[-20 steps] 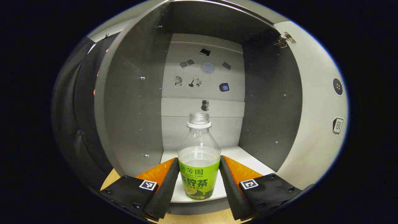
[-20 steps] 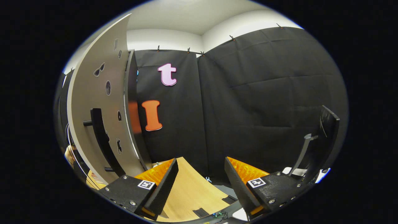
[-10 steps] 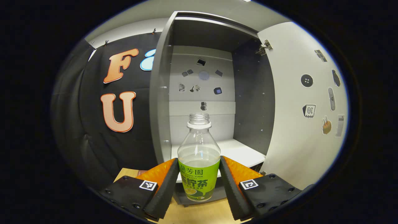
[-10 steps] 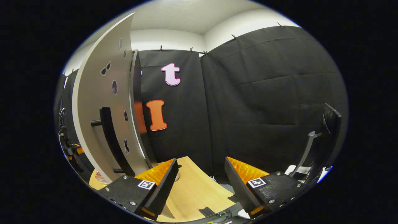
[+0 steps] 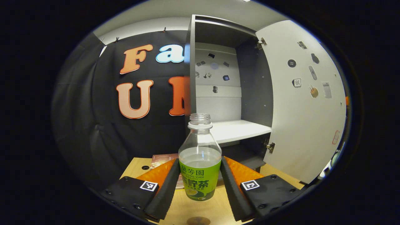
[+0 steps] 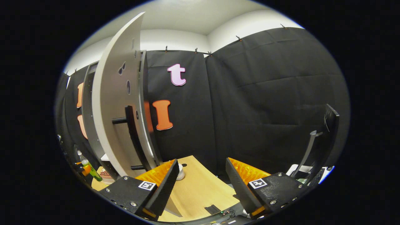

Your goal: Open the cabinet door with the right hand, grasp the bottle in the cabinet with the left hand and place it on the coaster, then close the cabinet door with the right hand.

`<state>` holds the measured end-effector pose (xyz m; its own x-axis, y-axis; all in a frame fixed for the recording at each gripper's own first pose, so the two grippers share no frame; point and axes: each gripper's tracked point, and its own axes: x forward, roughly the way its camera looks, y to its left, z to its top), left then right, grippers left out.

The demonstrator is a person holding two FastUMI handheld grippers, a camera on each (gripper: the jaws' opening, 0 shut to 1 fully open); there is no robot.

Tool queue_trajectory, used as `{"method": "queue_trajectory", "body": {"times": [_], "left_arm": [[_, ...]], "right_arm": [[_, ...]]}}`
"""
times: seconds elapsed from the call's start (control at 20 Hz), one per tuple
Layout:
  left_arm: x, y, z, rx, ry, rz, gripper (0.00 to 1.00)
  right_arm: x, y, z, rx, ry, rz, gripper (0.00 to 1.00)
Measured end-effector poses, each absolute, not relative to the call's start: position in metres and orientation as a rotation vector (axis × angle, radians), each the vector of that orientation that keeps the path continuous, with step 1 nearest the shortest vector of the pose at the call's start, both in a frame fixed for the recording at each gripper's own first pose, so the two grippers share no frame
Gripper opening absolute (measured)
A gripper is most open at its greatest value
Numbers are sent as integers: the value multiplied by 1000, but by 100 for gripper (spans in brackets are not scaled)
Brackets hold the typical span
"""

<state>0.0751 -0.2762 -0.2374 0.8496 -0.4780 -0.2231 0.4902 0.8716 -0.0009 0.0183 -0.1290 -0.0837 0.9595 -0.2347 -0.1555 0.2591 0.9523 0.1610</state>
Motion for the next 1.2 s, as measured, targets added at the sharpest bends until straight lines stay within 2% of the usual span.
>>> {"method": "queue_trajectory", "body": {"times": [0.5,0.6,0.65,1.1,1.15,1.2], "left_arm": [[30,-222,-369,-53,341,-474,82],[29,-223,-387,-51,352,-471,82],[29,-224,-393,-47,356,-473,84],[29,-238,-449,-47,383,-471,82],[30,-238,-446,-46,373,-469,82],[27,-239,-447,-40,377,-469,82]], "right_arm": [[0,-100,-83,147,179,-248,93],[-2,-95,-85,145,189,-248,93],[-2,-95,-86,144,193,-252,98],[-12,-111,-98,137,233,-312,98],[-11,-110,-99,135,235,-313,93],[-9,-110,-99,136,238,-314,93]]}}
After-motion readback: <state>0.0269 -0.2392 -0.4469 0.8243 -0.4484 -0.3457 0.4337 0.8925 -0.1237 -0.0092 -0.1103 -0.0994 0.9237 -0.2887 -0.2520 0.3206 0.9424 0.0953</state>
